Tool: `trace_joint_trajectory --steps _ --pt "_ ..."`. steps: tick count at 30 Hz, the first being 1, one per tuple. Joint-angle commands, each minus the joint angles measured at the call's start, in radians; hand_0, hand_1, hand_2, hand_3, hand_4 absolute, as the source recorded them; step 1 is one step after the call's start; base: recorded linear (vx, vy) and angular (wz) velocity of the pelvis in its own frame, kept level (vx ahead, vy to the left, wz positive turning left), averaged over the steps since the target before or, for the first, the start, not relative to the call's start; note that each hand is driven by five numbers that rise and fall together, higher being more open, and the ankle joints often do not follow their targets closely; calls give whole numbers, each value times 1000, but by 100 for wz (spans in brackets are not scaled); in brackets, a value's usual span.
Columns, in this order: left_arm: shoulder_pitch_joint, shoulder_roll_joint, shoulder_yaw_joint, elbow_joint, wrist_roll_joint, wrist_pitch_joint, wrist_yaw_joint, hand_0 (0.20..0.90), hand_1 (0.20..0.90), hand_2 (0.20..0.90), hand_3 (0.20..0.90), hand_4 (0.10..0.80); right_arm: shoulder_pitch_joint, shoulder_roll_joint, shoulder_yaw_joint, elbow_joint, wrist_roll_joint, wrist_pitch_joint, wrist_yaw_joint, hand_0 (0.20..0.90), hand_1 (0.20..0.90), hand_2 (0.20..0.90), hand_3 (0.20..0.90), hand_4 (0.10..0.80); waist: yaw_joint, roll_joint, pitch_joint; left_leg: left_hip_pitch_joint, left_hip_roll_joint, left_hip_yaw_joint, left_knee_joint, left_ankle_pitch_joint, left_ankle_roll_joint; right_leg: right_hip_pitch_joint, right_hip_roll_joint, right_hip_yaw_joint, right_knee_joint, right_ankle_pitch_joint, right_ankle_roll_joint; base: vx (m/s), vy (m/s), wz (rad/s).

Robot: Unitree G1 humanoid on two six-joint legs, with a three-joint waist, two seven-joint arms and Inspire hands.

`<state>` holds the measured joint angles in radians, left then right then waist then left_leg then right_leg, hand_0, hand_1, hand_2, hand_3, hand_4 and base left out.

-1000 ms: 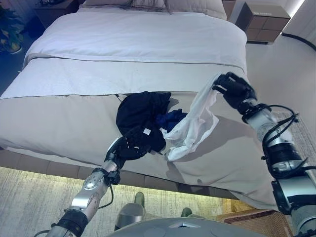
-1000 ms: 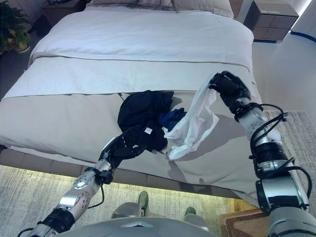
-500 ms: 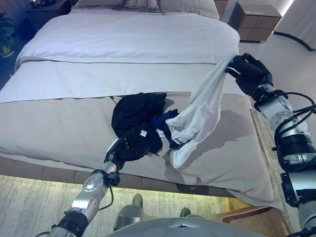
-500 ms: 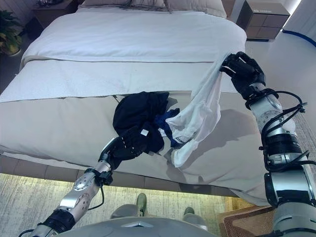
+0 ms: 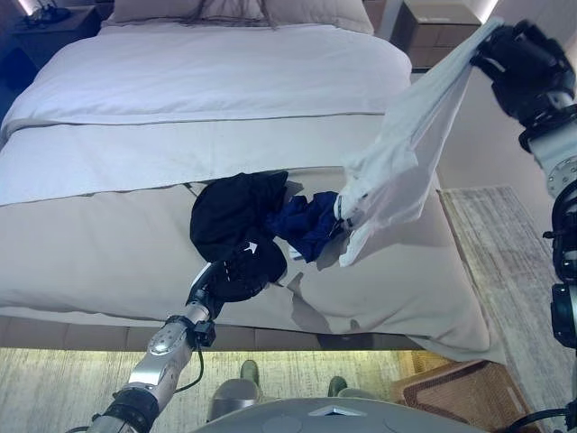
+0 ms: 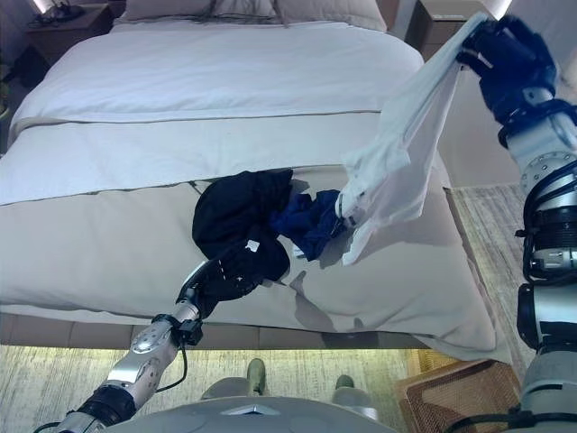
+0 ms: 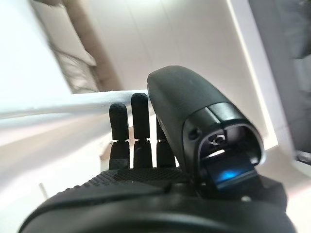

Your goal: Pick up the clothes from the bed and place them into the basket

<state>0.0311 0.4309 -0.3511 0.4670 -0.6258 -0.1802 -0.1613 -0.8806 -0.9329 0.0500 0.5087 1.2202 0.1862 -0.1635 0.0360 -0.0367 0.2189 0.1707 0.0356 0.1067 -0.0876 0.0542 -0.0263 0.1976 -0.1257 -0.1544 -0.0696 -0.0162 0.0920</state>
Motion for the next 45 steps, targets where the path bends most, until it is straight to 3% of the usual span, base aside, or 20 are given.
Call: trace_joint_trajectory --steps 1,13,17,18,21,23,25,26,29,31,34,39,45 --pt "-55 10 -21 23 27 -99 -11 900 900 900 900 800 -166 -97 -2 -40 51 -124 -8 300 300 300 200 100 -17 -58 -165 -23 8 11 63 -123 -3 -84 11 30 70 23 -11 17 30 -13" --pt "-89 -11 -15 68 44 -87 -19 900 900 900 900 800 -166 -151 -22 10 43 -115 -58 300 300 300 200 100 -60 -67 -160 -23 -7 33 112 -164 13 -108 6 99 91 31 3 21 62 -15" --pt "-99 -11 -9 70 59 -80 -32 900 900 900 900 800 -120 -161 -56 18 34 -110 -75 300 300 300 200 100 -82 -69 -152 -18 -18 59 138 -192 22 -124 -11 126 86 62 32 62 70 -25" --pt "-97 -8 -4 66 65 -81 -33 900 900 900 900 800 -97 -162 -73 21 34 -114 -76 300 300 300 200 100 -92 -70 -146 -17 -23 67 141 -194 23 -138 -23 131 68 99 50 28 -8 -26" --pt "-93 17 14 52 67 -84 0 900 900 900 900 800 -57 -144 -115 2 59 -129 -57 300 300 300 200 100 -96 -63 -126 -6 -16 111 116 -176 23 -184 -27 78 88 143 75 -69 -27 -37" --pt "-100 35 34 41 45 -78 32 900 900 900 900 800 -56 -128 -113 -29 77 -131 -71 300 300 300 200 100 -93 -47 -117 -14 -1 161 102 -153 34 -205 14 23 199 97 59 -168 -12 -74" --pt "-104 41 63 26 33 -67 54 900 900 900 900 800 -50 -133 -111 -55 92 -128 -72 300 300 300 200 100 -90 -35 -122 -30 10 202 103 -142 40 -203 69 -25 259 5 13 -114 -21 -84" --pt "-105 42 67 27 26 -66 56 900 900 900 900 800 -45 -140 -112 -57 99 -128 -66 300 300 300 200 100 -90 -39 -124 -34 5 204 114 -152 40 -191 77 -34 248 -14 3 -47 -55 -78" --pt "-116 13 78 86 8 -85 31 900 900 900 900 800 8 -186 -138 -33 109 -119 -9 300 300 300 200 100 -104 -68 -139 -79 -19 169 270 -186 24 -162 89 12 174 -14 -43 6 -68 -81" --pt "-111 -2 69 95 7 -102 21 900 900 900 900 800 19 -211 -142 0 97 -102 19 300 300 300 200 100 -97 -76 -132 -133 -21 97 359 -145 -9 -141 99 44 144 -7 -63 105 -6 -41" --pt "-115 -20 53 87 21 -85 9 900 900 900 900 800 34 -208 -161 42 99 -109 11 300 300 300 200 100 -100 -73 -125 -123 -26 46 257 -161 -5 -132 92 89 117 14 -51 104 88 -55" --pt "-130 -16 25 86 31 -85 47 900 900 900 900 800 104 -181 -219 22 121 -124 -13 300 300 300 200 100 -133 -38 -129 -57 -28 83 112 -139 8 -147 85 94 102 33 -25 42 77 -25" --pt "-125 7 49 100 22 -83 70 900 900 900 900 800 170 -181 -276 28 126 -102 -2 300 300 300 200 100 -157 -21 -135 -29 -27 116 78 -143 16 -163 86 110 99 38 -11 8 10 -21"
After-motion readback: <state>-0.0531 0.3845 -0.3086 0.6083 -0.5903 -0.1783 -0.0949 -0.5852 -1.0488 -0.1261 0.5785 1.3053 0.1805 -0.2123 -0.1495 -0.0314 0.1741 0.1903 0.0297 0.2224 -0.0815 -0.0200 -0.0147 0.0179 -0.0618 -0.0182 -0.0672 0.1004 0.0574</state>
